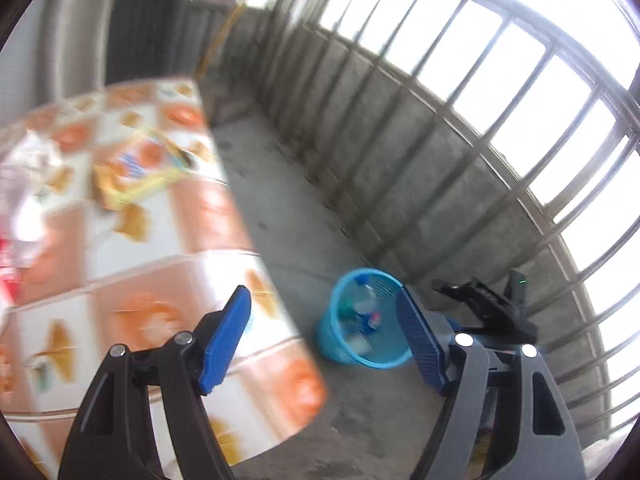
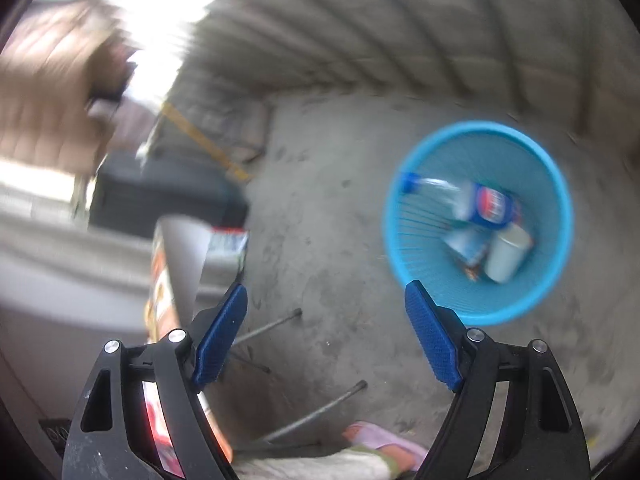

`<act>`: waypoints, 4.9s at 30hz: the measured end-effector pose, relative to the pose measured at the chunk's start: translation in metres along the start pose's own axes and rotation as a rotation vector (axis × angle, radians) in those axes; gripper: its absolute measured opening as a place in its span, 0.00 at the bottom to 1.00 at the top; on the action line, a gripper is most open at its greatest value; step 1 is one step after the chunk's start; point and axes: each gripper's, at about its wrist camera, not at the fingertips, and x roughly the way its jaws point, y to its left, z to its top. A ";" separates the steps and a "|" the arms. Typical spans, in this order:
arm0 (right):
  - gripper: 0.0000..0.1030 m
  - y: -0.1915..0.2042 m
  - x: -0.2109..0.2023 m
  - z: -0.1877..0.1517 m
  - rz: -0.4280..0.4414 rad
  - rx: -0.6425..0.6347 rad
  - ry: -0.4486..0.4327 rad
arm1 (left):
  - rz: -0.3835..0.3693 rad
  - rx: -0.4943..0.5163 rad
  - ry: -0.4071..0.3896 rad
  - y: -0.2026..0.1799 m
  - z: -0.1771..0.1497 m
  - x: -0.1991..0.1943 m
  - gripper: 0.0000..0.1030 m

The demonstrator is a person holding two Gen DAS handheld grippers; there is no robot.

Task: Collect trash
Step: 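Carry bag and bottle to the wastebasket and open both tools to drop them, then move both open tools back over the table toward the red printed bag, then grasp the red-and-white printed bag with the left tool while the right tool grasps the clear plastic cup, then lift the printed bag and plastic cup off the table with both tools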

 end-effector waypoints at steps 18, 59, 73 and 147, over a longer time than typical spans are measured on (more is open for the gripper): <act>0.76 0.231 0.072 -0.125 0.232 -0.530 0.329 | 0.483 -0.409 -0.308 0.229 -0.076 -0.181 0.70; 0.69 0.382 0.159 -0.221 0.400 -0.618 0.633 | 0.401 -0.497 -0.260 0.346 -0.056 -0.135 0.39; 0.69 0.424 0.197 -0.245 0.281 -0.720 0.595 | 0.364 -0.478 -0.302 0.342 -0.064 -0.147 0.06; 0.57 0.389 0.169 -0.227 0.321 -0.675 0.531 | 0.336 -0.400 -0.339 0.276 -0.055 -0.204 0.01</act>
